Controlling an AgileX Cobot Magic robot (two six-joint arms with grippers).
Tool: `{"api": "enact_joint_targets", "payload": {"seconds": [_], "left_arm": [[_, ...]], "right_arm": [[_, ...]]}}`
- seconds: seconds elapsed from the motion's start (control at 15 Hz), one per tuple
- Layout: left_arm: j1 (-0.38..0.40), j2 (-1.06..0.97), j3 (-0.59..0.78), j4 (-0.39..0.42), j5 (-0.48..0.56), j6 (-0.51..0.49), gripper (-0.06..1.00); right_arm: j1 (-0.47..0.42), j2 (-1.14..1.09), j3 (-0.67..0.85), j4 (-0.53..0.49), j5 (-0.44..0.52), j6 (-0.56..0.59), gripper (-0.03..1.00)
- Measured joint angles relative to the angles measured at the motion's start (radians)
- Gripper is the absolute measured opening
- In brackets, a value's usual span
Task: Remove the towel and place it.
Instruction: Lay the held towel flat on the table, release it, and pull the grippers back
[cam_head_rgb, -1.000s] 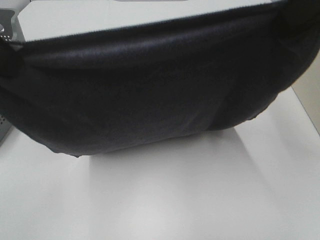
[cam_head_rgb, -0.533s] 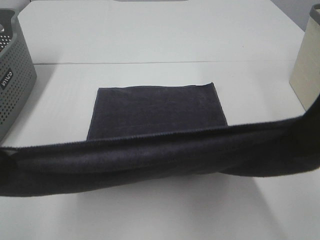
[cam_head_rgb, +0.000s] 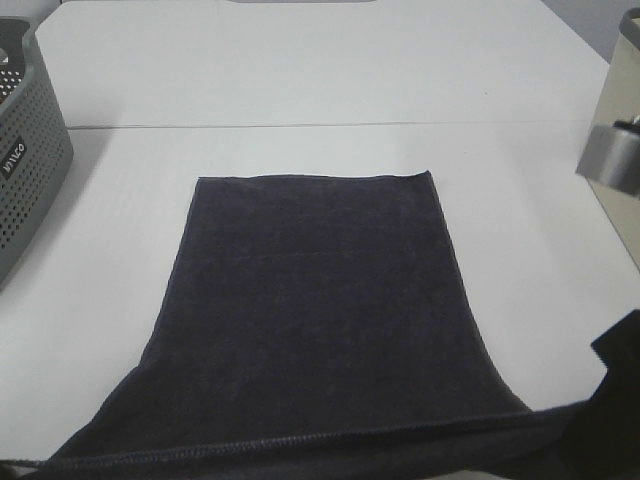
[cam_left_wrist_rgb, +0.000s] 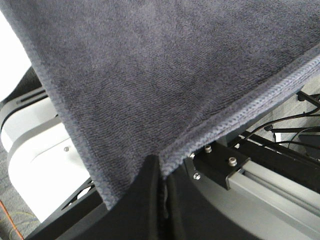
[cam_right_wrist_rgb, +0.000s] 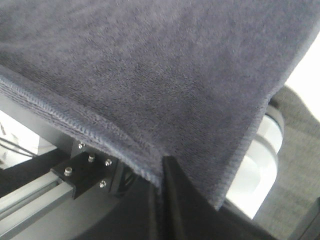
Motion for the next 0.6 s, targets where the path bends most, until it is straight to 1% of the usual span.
{"api": "enact_joint_targets", "payload": {"seconds": [0.2,0.33,0.6], "left_arm": [[0.000,0.002,0.024,0.000,-0.004,0.001,0.00],[0.001,0.042,0.028,0.005,-0.002,0.005,0.00],[0.002,0.240,0.028,-0.005,-0.005,0.084,0.00]], "right_arm": [[0.000,0.099,0.080,0.027,-0.018,-0.041,0.01],[0.000,0.172,0.093,0.037,-0.036,-0.071,0.01],[-0.001,0.272,0.094,0.016,-0.068,-0.112,0.01]]}}
